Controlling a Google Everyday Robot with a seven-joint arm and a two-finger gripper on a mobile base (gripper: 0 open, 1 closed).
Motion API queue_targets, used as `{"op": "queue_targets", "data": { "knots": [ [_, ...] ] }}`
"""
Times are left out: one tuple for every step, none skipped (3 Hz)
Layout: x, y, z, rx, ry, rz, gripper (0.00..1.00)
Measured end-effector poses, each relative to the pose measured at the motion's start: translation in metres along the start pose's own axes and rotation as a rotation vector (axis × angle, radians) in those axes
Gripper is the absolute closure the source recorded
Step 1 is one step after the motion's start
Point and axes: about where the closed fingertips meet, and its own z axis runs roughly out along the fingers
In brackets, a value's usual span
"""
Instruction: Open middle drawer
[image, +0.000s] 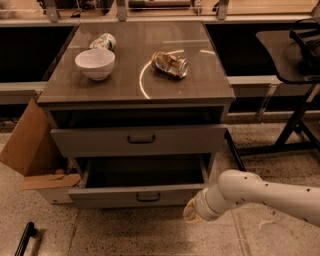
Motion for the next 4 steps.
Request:
{"op": "queue_targets", "data": {
  "knots": [
    [0.000,0.001,0.000,0.001,-0.003,0.004,0.81],
    [0.000,0.002,0.001,-0.002,-0.005,0.004,0.58],
    [0.007,-0.019,-0.018,0.029,0.017,-0.003,0.27],
    [0.012,-0.036,-0.031,0.054,0.037,-0.009,0.04]
  ]
}}
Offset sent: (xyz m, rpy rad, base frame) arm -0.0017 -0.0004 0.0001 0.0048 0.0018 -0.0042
